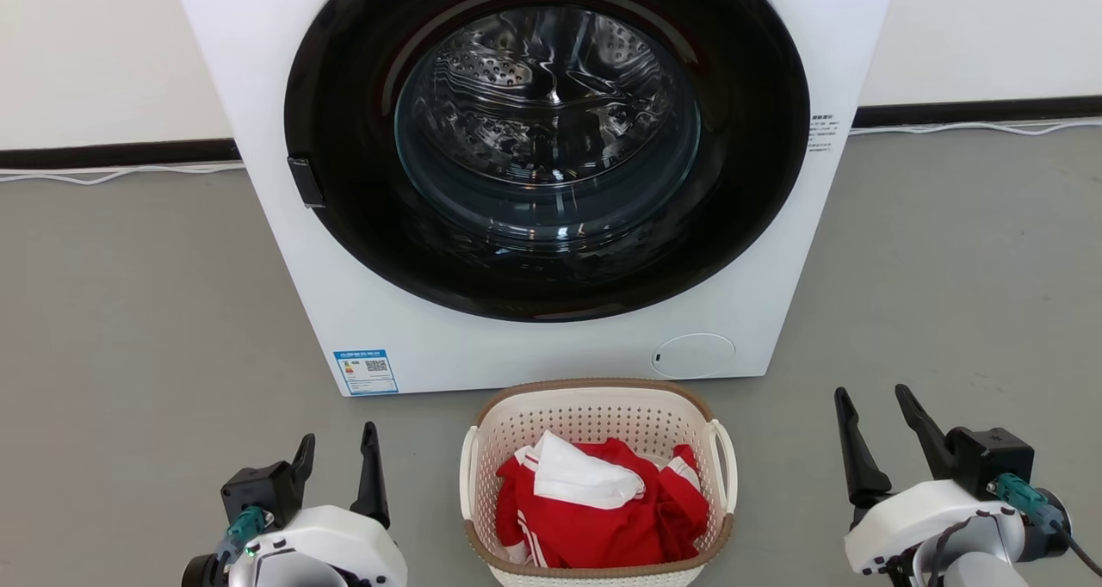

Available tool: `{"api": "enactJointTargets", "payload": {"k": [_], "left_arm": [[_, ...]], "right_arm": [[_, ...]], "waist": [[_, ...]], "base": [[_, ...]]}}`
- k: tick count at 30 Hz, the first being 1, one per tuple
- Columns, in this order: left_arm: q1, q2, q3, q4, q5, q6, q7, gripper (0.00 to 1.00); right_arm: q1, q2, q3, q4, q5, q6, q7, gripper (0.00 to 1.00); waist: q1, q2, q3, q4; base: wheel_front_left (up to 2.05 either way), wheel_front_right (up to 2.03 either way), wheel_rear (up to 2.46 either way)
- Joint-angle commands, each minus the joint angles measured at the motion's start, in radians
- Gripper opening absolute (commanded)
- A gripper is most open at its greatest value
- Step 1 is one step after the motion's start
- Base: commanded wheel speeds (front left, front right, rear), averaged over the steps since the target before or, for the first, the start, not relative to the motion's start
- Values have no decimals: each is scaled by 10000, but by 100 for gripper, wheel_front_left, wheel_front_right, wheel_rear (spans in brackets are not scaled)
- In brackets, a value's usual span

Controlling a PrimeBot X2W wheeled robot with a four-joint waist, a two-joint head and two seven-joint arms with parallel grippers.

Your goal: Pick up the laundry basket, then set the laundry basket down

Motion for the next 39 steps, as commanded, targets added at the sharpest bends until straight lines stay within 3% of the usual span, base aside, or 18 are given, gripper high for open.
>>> {"api": "enactJointTargets", "payload": {"k": [1,9,10,21,25,39], "left_arm": [[-192,130,334,-297,-24,-24,-63,100],[-208,130,275,-320,3,-35,-63,100],[11,-4,-4,-19,0,0,0,0],[383,-58,145,280,-720,-118,250,0],[393,-52,196,172,-1134,-185,352,0],[394,-31,399,-170,-2481,-403,717,0]], "right_arm": [[-70,-37,192,-247,-101,60,-138,100],[-93,-7,239,-204,-135,60,-138,100],[11,36,12,42,-25,-2,4,0],[380,227,-56,302,778,-7,271,0],[408,243,-69,179,1243,-5,366,0],[455,297,-155,-199,2753,2,714,0]], "waist": [[1,-1,-3,12],[1,-1,-38,84],[1,-1,-40,84],[23,-1,-42,103],[2,-1,-12,114],[1,-1,37,148]], "base": [[0,0,0],[0,0,0],[0,0,0],[0,0,0],[0,0,0],[0,0,0]]}}
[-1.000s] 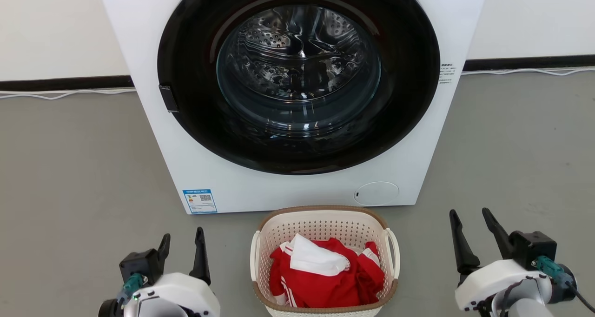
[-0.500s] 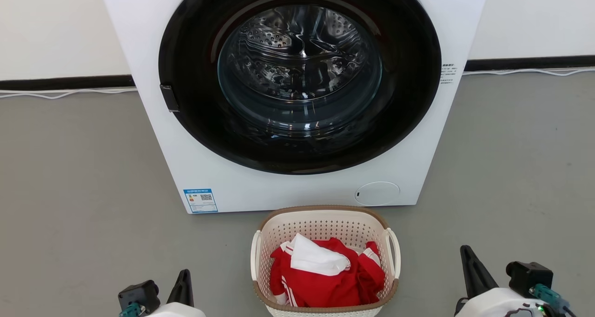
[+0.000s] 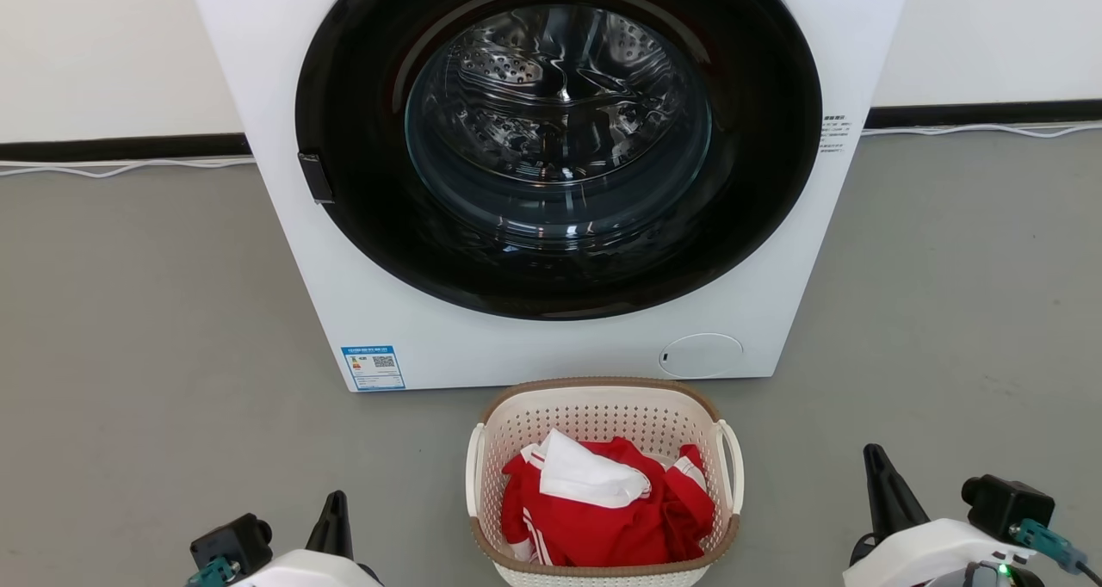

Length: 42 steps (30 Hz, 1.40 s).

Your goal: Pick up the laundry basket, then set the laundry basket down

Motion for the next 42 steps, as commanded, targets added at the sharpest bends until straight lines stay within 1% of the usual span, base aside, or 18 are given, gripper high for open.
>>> {"api": "enactJointTargets", "payload": {"k": [1,33,42], "left_arm": [[-367,44,133,-344,-282,-90,38,0],[-384,93,658,-1123,-3479,-609,949,0],[-390,109,828,-1375,-4512,-777,1243,0]], "right_arm": [[-294,-53,-19,-373,345,14,77,0],[-214,76,-283,-1219,3923,32,965,0],[-189,117,-370,-1492,5079,38,1253,0]], "waist": [[-2,-1,5,4],[-2,-1,105,87],[-2,-1,137,114]], "base": [[0,0,0],[0,0,0],[0,0,0]]}}
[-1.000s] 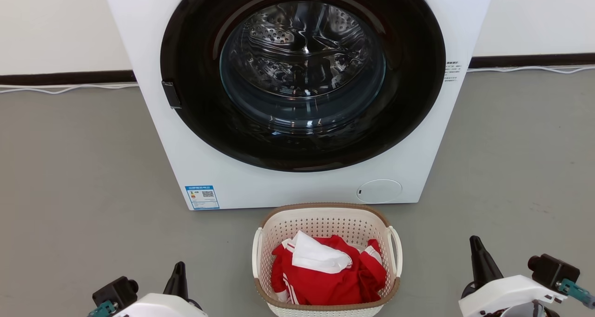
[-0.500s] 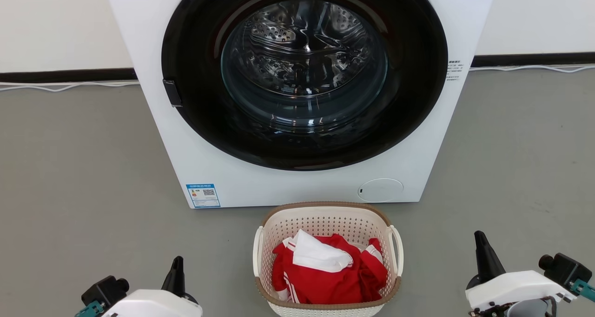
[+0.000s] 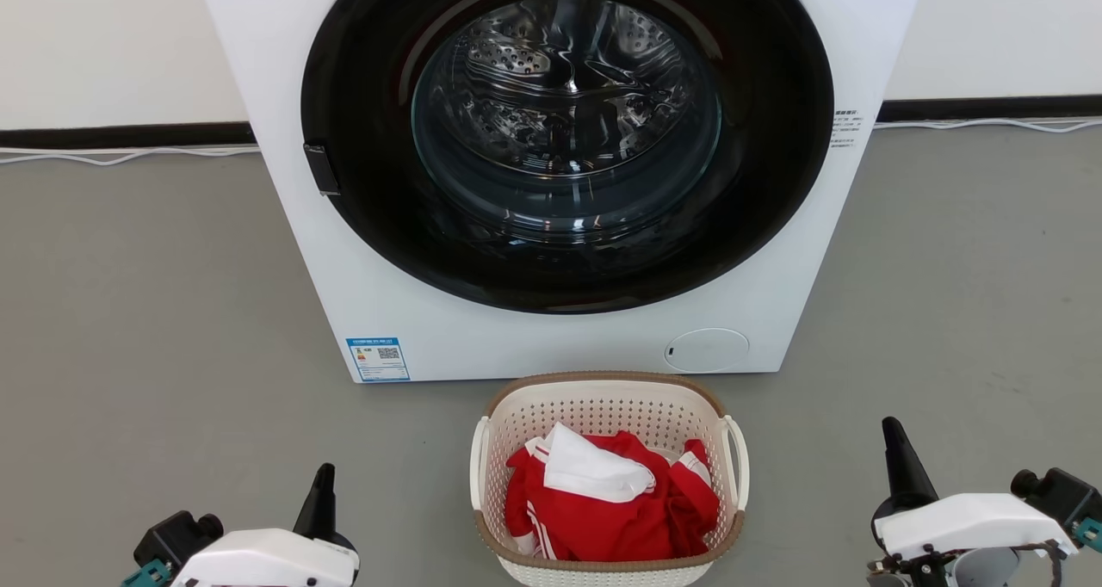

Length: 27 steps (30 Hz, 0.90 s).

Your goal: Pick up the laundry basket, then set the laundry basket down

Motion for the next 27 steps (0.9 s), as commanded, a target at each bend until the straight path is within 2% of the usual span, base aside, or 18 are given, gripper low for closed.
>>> {"api": "enactJointTargets", "payload": {"k": [1,27], "left_arm": [[-390,91,212,-330,-240,-140,39,0],[-405,132,653,-984,-2924,-576,804,0]], "right_arm": [[-192,-39,45,-342,261,38,70,0],[-126,69,-178,-1051,3265,53,816,0]], "waist": [[-1,-1,3,3],[-1,-1,87,72]], "base": [[0,0,0],[0,0,0]]}}
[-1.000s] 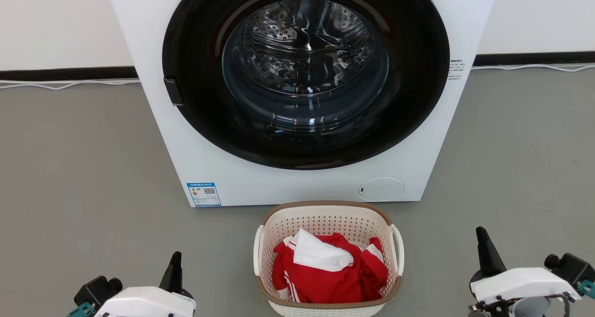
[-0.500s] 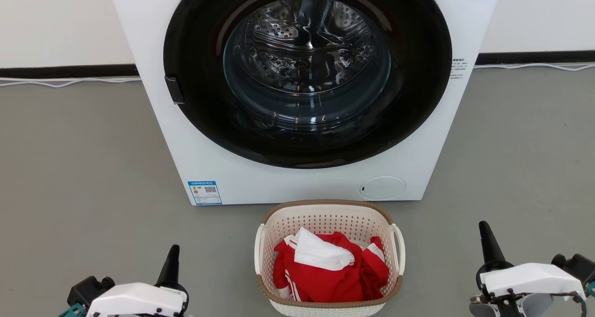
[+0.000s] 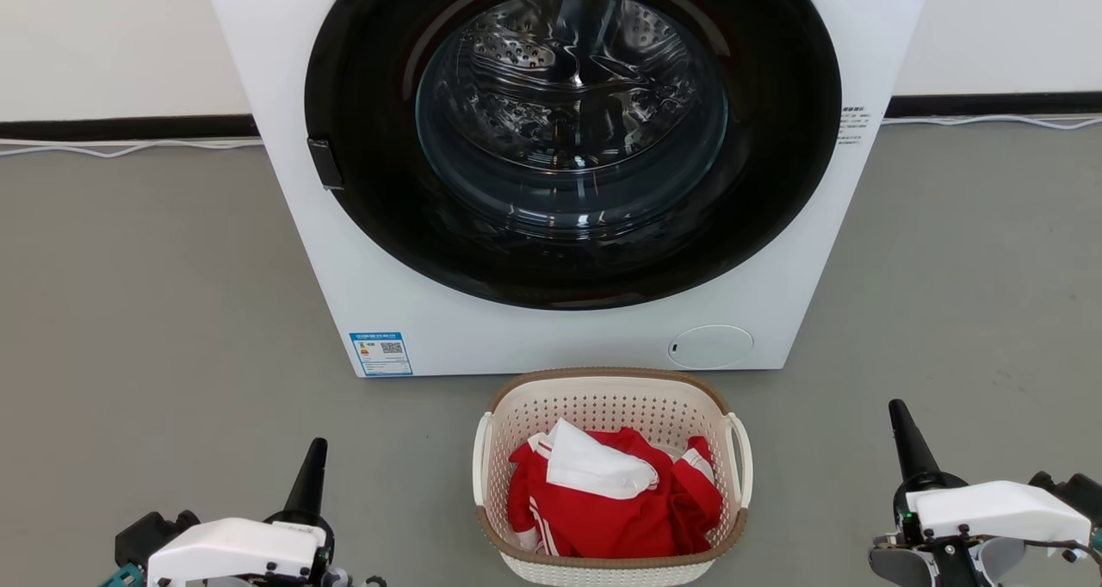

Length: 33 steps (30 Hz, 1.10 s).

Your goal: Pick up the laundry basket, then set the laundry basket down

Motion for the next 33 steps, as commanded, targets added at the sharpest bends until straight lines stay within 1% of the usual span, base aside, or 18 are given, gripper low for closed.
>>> {"api": "enactJointTargets", "payload": {"k": [1,33], "left_arm": [[-401,120,300,-376,-381,-154,118,0],[-419,169,825,-1155,-3579,-673,1029,0]], "right_arm": [[-129,-36,99,-394,447,53,147,0],[-51,93,-167,-1239,4026,71,1036,0]], "waist": [[0,-1,7,6],[0,-1,107,89]], "base": [[0,0,0],[0,0,0]]}}
